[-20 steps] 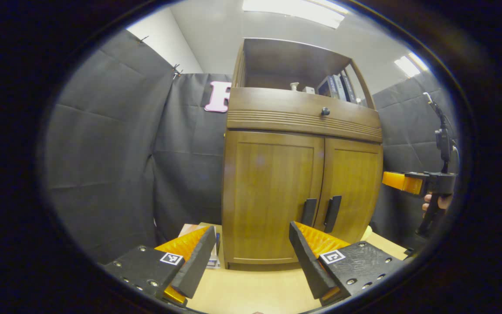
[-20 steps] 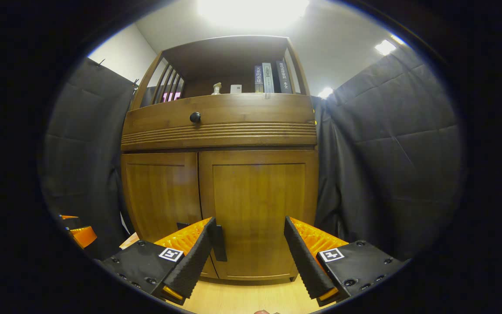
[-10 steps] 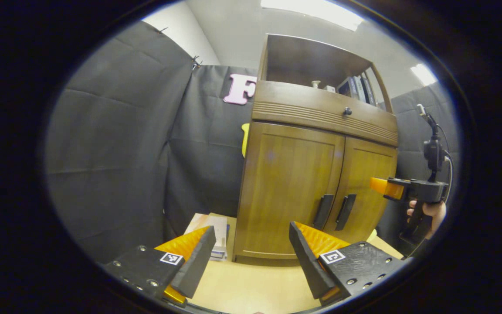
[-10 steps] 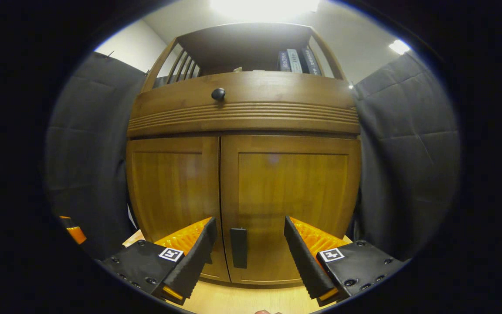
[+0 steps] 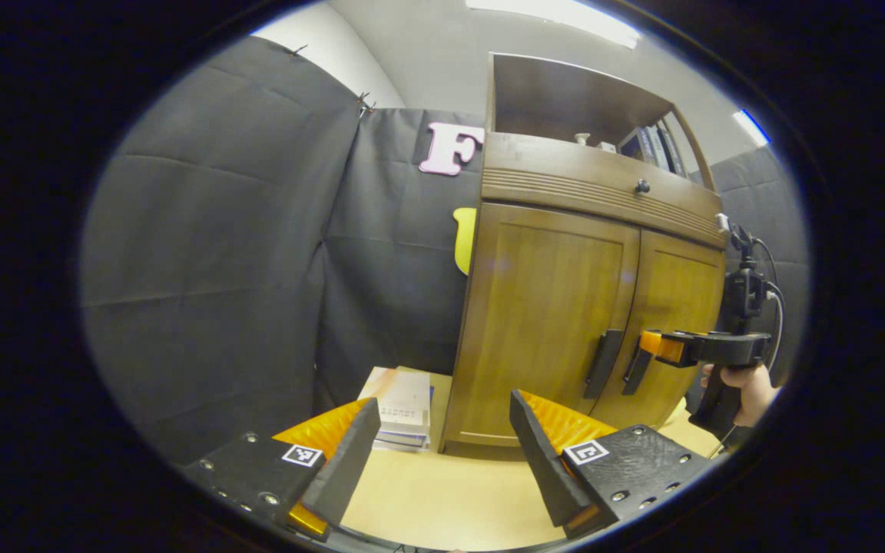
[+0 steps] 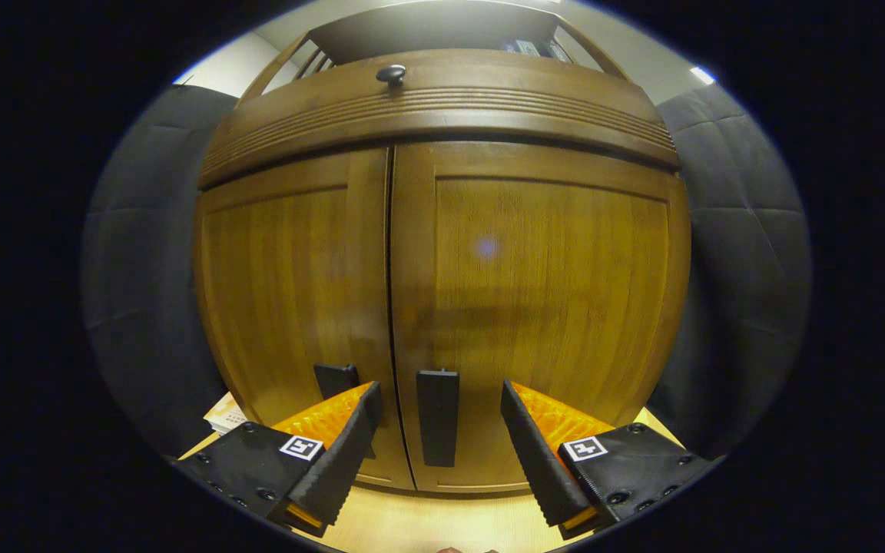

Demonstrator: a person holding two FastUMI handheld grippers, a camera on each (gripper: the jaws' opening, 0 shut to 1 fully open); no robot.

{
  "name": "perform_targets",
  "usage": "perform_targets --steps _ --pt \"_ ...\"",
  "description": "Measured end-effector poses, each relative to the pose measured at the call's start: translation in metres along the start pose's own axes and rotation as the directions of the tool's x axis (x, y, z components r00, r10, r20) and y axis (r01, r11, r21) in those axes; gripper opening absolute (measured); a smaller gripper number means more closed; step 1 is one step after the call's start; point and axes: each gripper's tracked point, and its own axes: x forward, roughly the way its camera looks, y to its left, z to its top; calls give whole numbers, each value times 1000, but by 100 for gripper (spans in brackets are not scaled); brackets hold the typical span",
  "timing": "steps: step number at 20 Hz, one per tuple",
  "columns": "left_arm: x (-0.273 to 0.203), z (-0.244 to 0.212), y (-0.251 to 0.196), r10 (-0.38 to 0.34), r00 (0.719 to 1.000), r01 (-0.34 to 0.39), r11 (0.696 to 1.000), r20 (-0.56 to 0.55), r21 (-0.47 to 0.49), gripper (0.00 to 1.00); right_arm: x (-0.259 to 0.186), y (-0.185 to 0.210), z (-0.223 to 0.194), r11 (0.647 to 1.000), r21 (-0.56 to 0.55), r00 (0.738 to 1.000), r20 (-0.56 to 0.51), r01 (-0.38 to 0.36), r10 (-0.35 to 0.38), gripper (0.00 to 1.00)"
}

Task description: Open the right door of the double-door shoe cabinet with the right hand, and open the left door with the left hand.

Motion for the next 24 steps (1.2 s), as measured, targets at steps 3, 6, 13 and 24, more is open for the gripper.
perform_targets --steps 3,6,13,24 --pt "1 -5 7 17 1000 -17 998 -12 -56 99 13 -4 -11 1000 13 999 -36 14 -14 97" --pt "0 -4 13 50 999 -51 995 -13 -83 99 23 -2 -14 1000 11 999 -51 13 -12 97" --pt "-4 -2 22 55 998 -55 998 -20 -20 98 40 5 -22 1000 -16 998 -68 11 -12 65" --pt "-9 0 -36 -100 995 99 994 12 50 99 36 6 -24 999 31 996 -76 -40 42 22"
